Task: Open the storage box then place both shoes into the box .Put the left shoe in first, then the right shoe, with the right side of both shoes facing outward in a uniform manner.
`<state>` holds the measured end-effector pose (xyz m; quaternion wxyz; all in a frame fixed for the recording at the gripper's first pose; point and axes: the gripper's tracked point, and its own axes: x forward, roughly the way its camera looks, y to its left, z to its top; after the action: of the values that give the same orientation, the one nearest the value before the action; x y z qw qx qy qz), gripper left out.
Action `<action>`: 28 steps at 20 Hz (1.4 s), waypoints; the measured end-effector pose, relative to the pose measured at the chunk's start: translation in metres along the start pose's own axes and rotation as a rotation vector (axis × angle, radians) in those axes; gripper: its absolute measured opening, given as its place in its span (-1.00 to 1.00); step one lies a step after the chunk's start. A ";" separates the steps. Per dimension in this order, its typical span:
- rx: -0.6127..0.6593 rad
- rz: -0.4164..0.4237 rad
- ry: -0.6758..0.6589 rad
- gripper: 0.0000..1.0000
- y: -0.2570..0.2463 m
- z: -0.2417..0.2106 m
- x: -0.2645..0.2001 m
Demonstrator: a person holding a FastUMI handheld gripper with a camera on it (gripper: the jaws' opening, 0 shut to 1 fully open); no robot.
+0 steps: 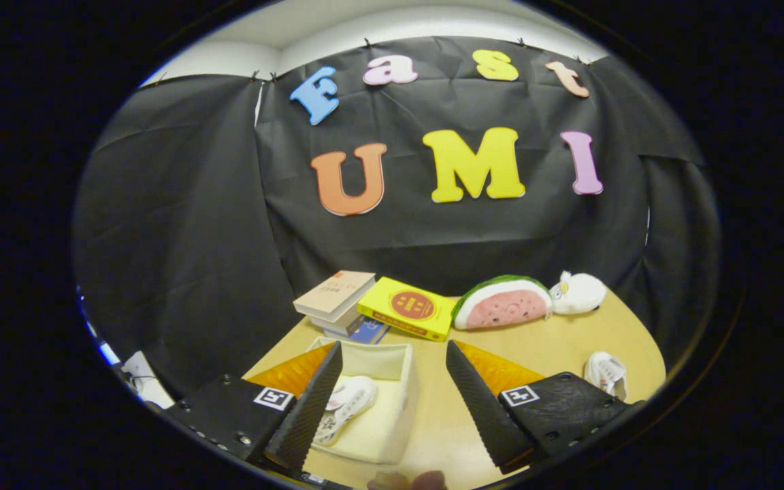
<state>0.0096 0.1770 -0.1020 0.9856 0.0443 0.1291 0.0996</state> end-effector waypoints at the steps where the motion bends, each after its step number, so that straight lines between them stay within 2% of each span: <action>1: 0.011 -0.013 -0.001 0.89 -0.021 0.000 -0.008; 7: 0.049 -0.144 -0.012 0.89 -0.159 0.009 -0.040; 10: 0.044 -0.153 -0.037 0.90 -0.207 0.010 -0.052; 15: -0.030 -0.174 -0.015 0.89 -0.276 -0.013 -0.070; 19: -0.026 -0.226 0.086 0.89 -0.339 -0.068 -0.066; 23: 0.049 -0.283 0.209 0.90 -0.391 -0.133 -0.054; 28: 0.021 -0.293 0.308 0.89 -0.422 -0.185 -0.025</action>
<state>0.0153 -0.2291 -0.3222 0.9577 0.0197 0.2842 -0.0404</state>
